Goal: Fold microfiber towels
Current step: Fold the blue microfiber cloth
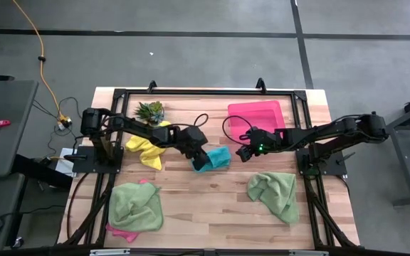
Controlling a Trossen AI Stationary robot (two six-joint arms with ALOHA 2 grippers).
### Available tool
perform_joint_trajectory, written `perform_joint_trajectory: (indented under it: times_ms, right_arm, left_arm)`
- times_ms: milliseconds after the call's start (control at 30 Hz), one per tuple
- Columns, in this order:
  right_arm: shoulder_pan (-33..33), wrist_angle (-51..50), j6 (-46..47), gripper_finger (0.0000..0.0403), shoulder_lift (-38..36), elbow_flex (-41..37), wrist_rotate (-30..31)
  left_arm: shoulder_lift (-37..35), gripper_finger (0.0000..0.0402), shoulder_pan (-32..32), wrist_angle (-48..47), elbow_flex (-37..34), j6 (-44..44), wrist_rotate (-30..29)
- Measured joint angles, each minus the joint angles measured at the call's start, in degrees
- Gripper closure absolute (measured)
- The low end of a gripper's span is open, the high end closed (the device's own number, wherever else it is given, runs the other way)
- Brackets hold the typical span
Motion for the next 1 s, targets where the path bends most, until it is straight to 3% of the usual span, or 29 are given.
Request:
perform_joint_trajectory:
  times_ms: [400,1000]
  right_arm:
    - [-0.01,0.00,-0.15,0.0162,0.00,0.02,1.49]
    - [0.00,0.00,-0.44,0.0162,0.02,0.02,1.53]
  left_arm:
    - [0.00,0.0241,-4.83,0.20,0.00,3.71,-10.67]
    - [1.17,0.0241,-5.30,7.93,0.00,3.23,-14.93]
